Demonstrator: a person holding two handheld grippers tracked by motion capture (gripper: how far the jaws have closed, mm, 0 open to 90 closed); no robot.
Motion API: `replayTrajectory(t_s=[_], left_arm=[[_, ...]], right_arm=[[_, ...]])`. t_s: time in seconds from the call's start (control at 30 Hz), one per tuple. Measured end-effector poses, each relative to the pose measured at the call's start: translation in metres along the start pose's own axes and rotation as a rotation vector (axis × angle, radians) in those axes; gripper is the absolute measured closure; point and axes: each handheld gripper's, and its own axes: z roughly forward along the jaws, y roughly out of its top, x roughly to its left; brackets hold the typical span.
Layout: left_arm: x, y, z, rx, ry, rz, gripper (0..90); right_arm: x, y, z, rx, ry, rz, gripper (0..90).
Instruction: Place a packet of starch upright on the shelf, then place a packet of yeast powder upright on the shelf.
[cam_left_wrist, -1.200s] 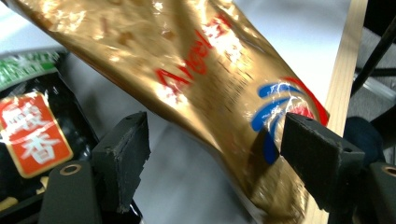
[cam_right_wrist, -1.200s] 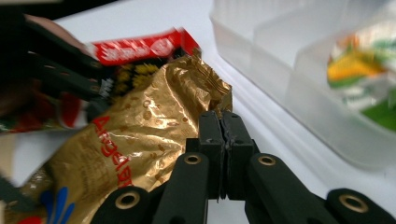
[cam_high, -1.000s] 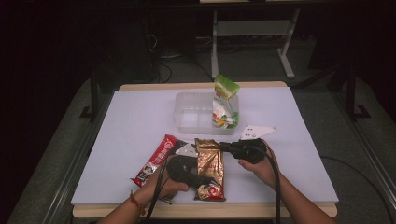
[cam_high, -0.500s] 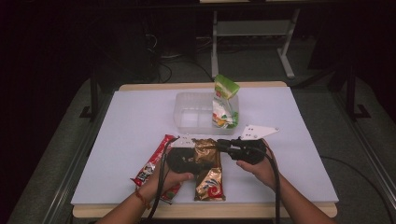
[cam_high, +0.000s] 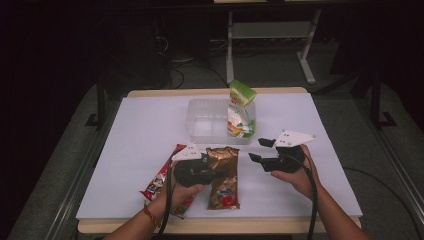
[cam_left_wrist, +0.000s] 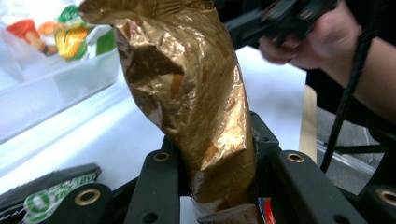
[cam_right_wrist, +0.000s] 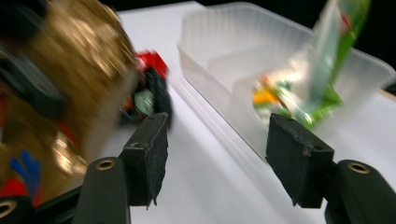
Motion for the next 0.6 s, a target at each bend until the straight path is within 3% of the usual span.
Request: replayTrajectory(t_s=[0.3,0.6], left_arm=[[0.002,0.016,-0.016,-0.098,0.029,0.017,70.8],[0.016,0.025,-0.035,-0.163,0.113,-0.001,71.0]], right_arm=[[-0.015,-0.015,0.000,0.047,-0.059,0.044,33.3],[-0.020,-0.024,-0.002,0.069,-0.107,0.064,29.2]])
